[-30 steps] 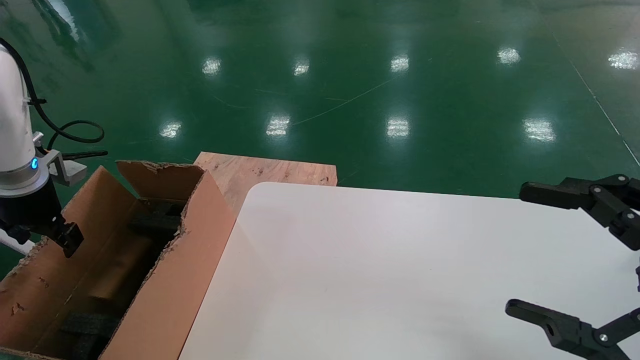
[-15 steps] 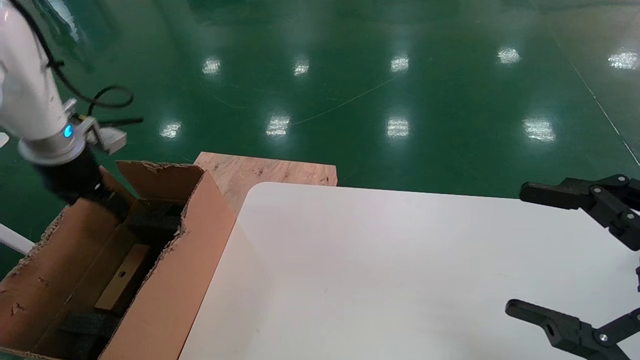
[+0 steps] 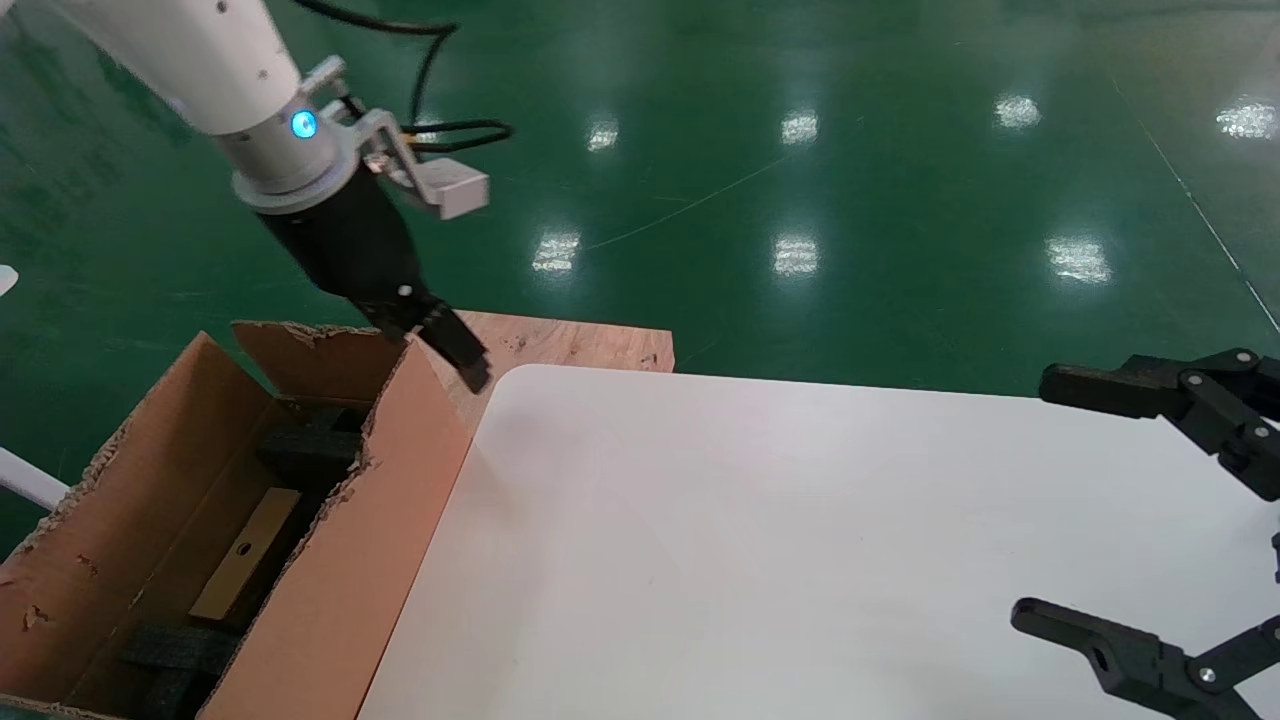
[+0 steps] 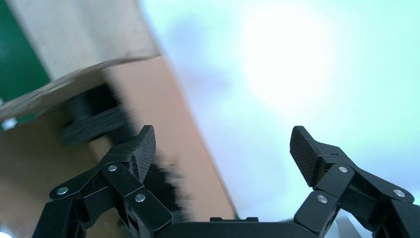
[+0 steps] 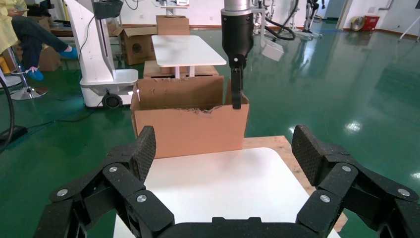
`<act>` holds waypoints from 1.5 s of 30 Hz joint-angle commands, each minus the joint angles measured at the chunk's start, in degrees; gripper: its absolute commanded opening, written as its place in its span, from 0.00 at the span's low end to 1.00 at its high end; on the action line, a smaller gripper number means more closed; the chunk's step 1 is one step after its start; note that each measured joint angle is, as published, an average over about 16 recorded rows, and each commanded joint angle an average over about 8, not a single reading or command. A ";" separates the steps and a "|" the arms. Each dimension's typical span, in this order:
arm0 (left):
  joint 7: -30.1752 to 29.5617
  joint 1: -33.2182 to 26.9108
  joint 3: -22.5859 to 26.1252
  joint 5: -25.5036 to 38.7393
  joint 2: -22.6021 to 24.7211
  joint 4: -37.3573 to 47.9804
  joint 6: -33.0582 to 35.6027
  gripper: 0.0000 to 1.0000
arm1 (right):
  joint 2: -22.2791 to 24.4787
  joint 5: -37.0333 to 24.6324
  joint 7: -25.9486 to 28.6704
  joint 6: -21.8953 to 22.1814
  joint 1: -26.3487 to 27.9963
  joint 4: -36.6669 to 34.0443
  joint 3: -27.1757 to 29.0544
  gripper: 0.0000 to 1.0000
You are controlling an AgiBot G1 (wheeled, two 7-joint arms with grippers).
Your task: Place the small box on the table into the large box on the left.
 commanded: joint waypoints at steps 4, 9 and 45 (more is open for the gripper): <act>-3.55 -2.59 -1.46 -4.05 -0.86 -11.45 2.70 1.00 | 0.00 0.01 -0.01 0.01 0.00 0.00 -0.01 1.00; -6.92 -4.60 -2.37 -6.94 -2.66 -20.19 2.74 1.00 | 0.01 0.01 -0.01 0.02 -0.01 -0.01 -0.01 1.00; 20.06 25.78 -38.51 -20.18 -14.42 -32.66 0.61 1.00 | 0.03 0.07 -0.05 0.03 0.02 -0.06 -0.09 1.00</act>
